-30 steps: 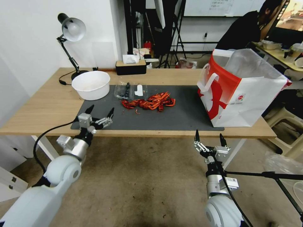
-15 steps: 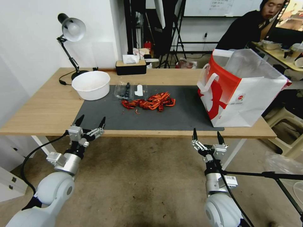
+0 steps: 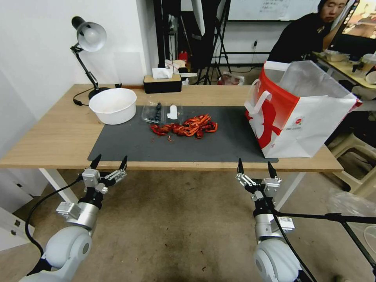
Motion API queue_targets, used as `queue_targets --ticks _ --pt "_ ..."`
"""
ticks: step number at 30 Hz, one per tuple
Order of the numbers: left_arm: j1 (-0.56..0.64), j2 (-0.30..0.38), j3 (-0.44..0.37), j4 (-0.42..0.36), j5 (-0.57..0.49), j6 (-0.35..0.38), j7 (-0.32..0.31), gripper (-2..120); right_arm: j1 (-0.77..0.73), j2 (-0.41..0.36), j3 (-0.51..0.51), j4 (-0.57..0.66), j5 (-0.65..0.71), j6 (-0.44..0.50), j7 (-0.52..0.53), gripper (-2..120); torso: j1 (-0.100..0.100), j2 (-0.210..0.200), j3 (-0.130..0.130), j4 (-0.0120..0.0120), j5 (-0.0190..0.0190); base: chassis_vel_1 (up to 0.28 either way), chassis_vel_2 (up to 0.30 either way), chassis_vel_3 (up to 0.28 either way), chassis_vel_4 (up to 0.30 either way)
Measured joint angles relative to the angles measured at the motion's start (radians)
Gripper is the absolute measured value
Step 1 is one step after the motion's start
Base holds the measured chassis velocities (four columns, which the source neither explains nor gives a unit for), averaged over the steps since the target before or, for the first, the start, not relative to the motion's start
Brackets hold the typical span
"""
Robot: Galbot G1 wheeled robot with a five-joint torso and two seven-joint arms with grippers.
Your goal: Pick up the trash from the table and place it into the takeout bag.
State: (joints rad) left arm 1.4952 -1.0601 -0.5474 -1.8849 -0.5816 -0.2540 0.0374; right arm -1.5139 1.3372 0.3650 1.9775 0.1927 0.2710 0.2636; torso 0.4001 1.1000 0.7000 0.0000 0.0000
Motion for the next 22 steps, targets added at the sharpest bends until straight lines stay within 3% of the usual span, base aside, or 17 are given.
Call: queue_targets --ticks 22 --pt "-0.004 0.000 0.003 -0.003 0.007 -0.004 0.000 100 0.001 0.000 0.001 -0.003 0.001 0.003 0.002 100 0.000 0.000 0.000 0.0000 0.0000 0.000 0.000 0.000 0.000"
